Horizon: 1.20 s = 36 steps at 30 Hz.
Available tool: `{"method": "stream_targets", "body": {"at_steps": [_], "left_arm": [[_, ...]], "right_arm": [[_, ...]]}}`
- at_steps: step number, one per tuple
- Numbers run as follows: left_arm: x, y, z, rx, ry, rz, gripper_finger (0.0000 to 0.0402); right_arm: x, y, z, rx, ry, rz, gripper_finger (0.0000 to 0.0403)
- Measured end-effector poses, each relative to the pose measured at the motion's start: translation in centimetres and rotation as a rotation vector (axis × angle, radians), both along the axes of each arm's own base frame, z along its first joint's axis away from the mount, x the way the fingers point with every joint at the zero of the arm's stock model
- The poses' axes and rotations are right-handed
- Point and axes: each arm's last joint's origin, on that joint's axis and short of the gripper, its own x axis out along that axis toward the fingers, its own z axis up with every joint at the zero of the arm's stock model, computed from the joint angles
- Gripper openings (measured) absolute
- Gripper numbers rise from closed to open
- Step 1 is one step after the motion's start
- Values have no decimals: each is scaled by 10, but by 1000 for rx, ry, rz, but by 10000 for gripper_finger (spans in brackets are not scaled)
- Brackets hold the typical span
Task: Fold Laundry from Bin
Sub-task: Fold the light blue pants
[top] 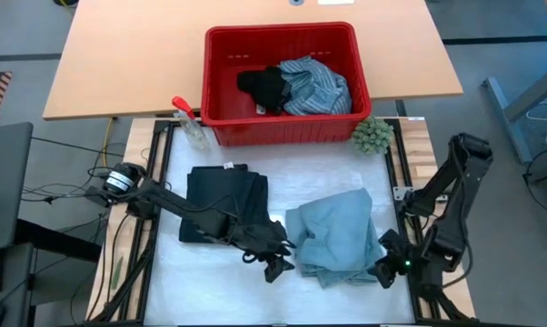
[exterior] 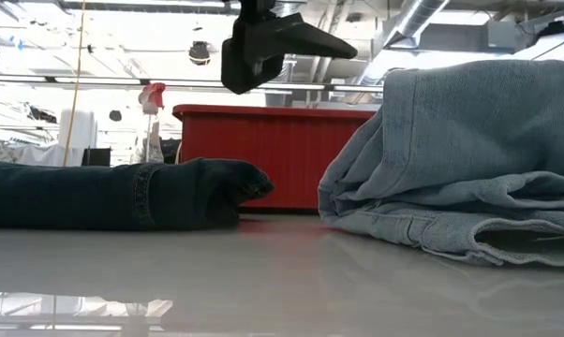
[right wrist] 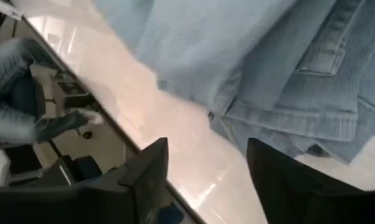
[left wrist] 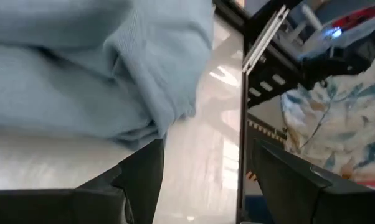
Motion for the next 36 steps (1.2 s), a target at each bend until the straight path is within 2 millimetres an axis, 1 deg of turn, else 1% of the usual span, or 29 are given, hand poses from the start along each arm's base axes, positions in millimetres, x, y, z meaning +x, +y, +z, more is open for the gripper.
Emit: {"method": "stream_targets", "body": {"at_steps": [3,5,8,10,12,15,18,21,23,26,32,36], "left_arm": [[2,2,2,1,-21,30,228],[7,2,-7,8,-18,57,228],[15,0,-28,-18,13,78,228],[20,-2,-41,-32,22,92,228],[26,-4,-47,-62,-13,103,228],[27,-4,-49,-79,-18,126,228],[27,-3,-49,-52,-29,148,228],[28,-3,-47,-59,-48,139,218],[29,-3,-46,-63,-55,136,201],[28,-2,-47,-60,-46,136,165],[28,-2,-48,-58,-40,137,77],[28,-1,-48,-55,-41,143,29]], "right_arm": [[0,-3,-17,-13,-24,-22,258],[1,-4,-24,-18,-42,-22,259],[1,-5,-33,-20,-51,-17,260],[1,-5,-35,-23,-58,-17,260],[2,-4,-35,-27,-80,-13,260],[3,-2,-34,-10,-92,-7,260],[4,0,-33,5,-101,-5,257],[3,-1,-34,-6,-96,-2,252],[2,-3,-35,-29,-84,-1,248],[2,-6,-40,-48,-80,-6,242],[6,-2,-61,59,-205,19,226],[6,-6,-65,19,-234,-10,205]]}}
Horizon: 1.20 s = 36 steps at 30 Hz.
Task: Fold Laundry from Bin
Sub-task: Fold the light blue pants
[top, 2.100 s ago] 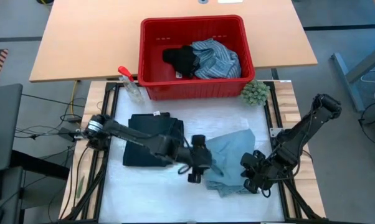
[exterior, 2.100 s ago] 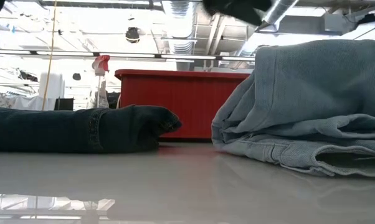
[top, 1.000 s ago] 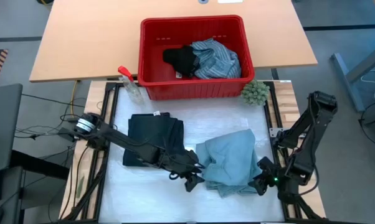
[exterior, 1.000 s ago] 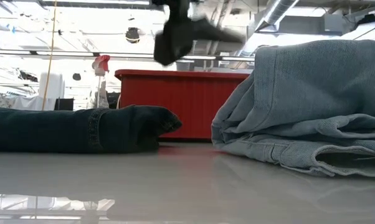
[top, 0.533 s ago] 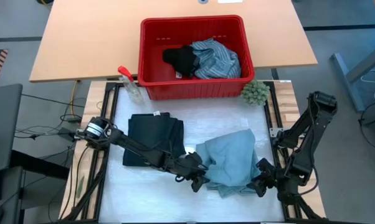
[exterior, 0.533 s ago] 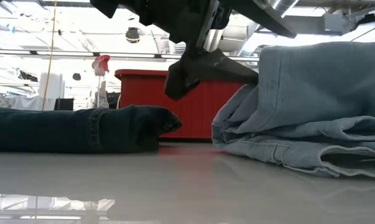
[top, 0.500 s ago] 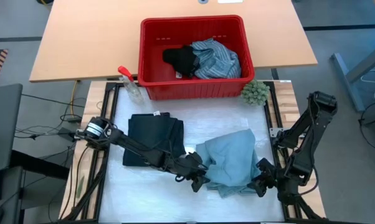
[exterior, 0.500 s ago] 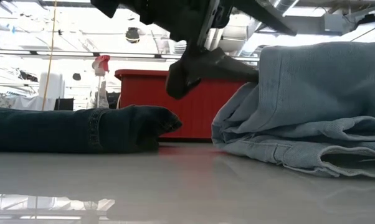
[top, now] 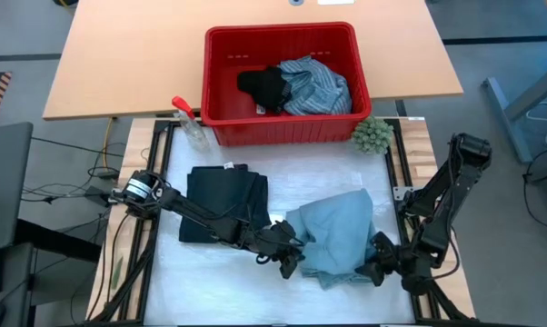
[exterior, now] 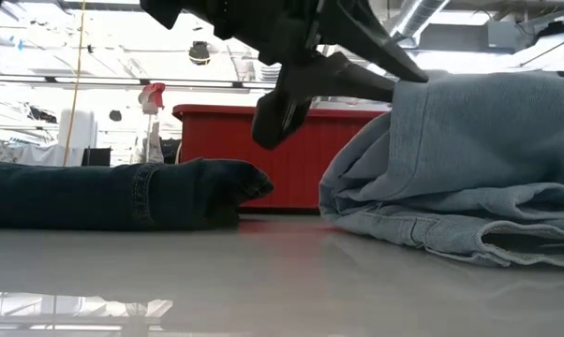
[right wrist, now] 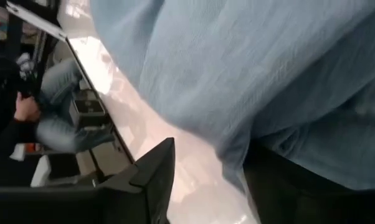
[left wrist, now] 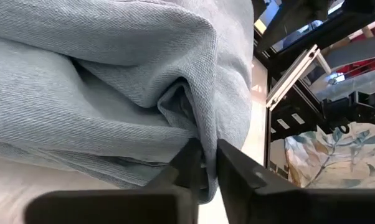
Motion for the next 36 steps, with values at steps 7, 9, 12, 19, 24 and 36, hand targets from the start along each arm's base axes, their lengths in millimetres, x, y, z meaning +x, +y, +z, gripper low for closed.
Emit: {"method": "stream_targets", "body": {"at_steps": [7,9,12,19,24,36], "left_arm": [[0,0,1,0,-10,7,23],[1,0,1,-8,-13,-7,46],[1,0,2,-54,-4,-48,90],[7,3,-10,-120,12,-84,178],[12,-1,-23,-168,18,-85,164],[13,-3,-24,-148,-8,-100,3]], "right_arm": [[3,-3,-1,-56,-4,14,102],[4,-4,-1,-70,-6,25,68],[5,-5,-1,-93,-9,36,26],[9,-8,-1,-115,-5,32,32],[9,-8,-1,-120,1,33,27],[0,-20,8,-95,82,91,27]]}}
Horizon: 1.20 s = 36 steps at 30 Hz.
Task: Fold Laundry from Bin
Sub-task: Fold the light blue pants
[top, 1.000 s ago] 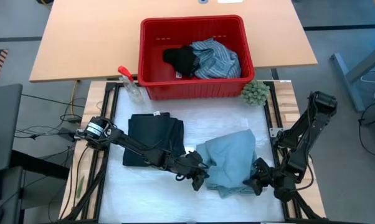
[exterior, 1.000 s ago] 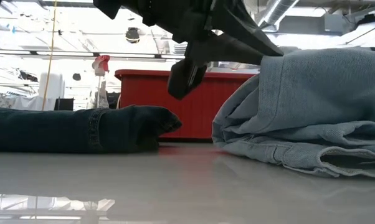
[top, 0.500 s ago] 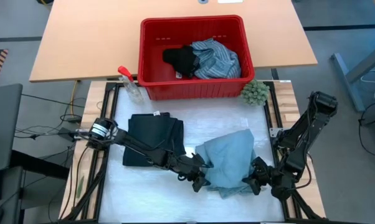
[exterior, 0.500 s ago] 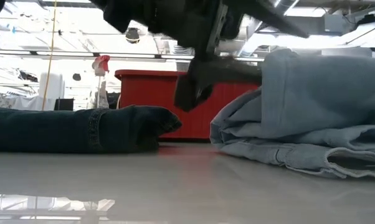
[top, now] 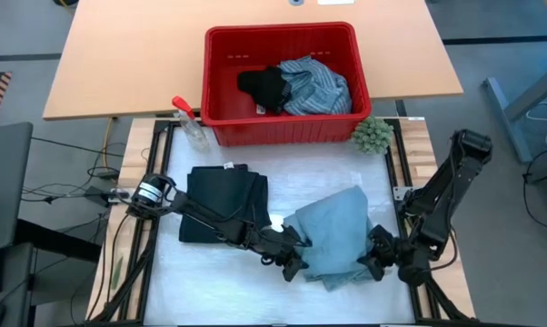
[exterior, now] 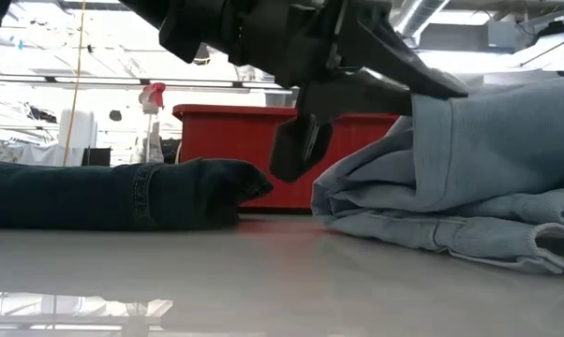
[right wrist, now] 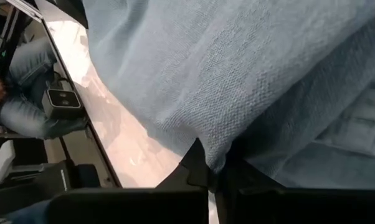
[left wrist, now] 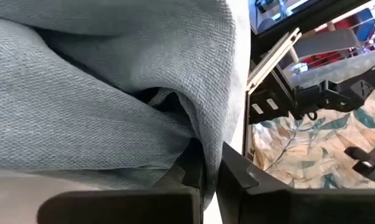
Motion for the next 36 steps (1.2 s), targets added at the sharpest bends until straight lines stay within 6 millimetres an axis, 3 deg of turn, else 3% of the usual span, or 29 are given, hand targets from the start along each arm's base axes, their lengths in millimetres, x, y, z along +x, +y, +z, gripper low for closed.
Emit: {"method": "stream_targets", "body": {"at_steps": [12,18,25,30,36], "left_arm": [[0,-2,1,-17,-4,-14,1],[0,-2,3,-64,-5,-15,10],[3,8,4,-169,25,-182,117],[8,26,11,-244,-18,-363,198],[10,51,32,-211,-128,-381,223]], "right_arm": [[-13,-14,12,58,131,123,33],[-14,-17,26,95,90,186,47],[-22,-35,74,184,-67,292,77],[-32,-52,94,202,-120,322,105],[-34,-63,108,165,-238,303,110]]}}
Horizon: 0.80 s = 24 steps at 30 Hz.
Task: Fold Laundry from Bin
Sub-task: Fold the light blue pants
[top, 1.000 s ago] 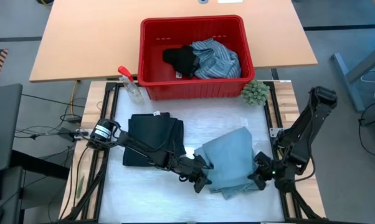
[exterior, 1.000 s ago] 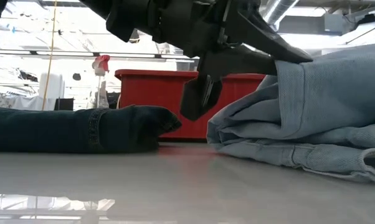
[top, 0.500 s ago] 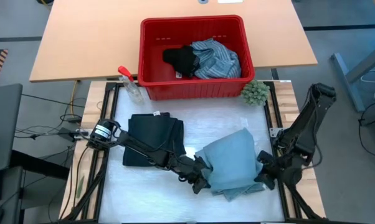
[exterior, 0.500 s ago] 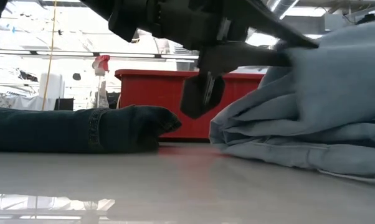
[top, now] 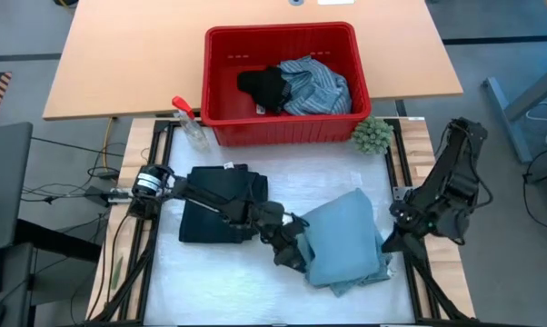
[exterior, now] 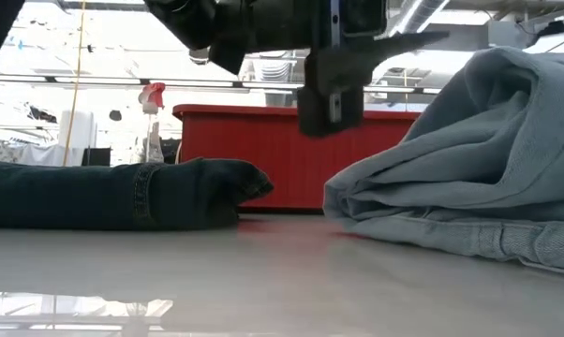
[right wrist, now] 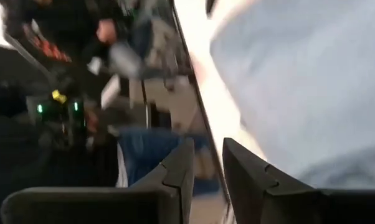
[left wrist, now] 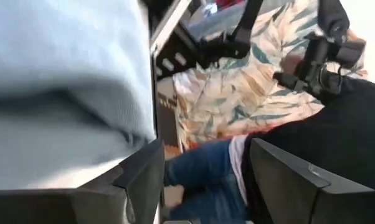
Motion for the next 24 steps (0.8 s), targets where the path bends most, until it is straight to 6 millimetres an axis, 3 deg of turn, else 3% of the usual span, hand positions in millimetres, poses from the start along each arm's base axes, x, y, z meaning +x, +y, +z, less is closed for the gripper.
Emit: {"method": "stream_targets", "body": {"at_steps": [5,10,13,17,24], "left_arm": [[-4,27,18,176,-70,108,210],[-19,41,31,602,-142,150,196],[-22,41,28,860,-210,102,195],[-20,43,23,1073,-306,26,197],[-14,68,5,1264,-369,-74,197]], "right_arm": [[27,13,-9,-139,-38,-128,78],[61,43,-32,-186,6,-142,16],[78,58,-45,-182,10,-158,20],[97,72,-58,-123,17,-215,30],[118,87,-86,-57,75,-304,15]]}}
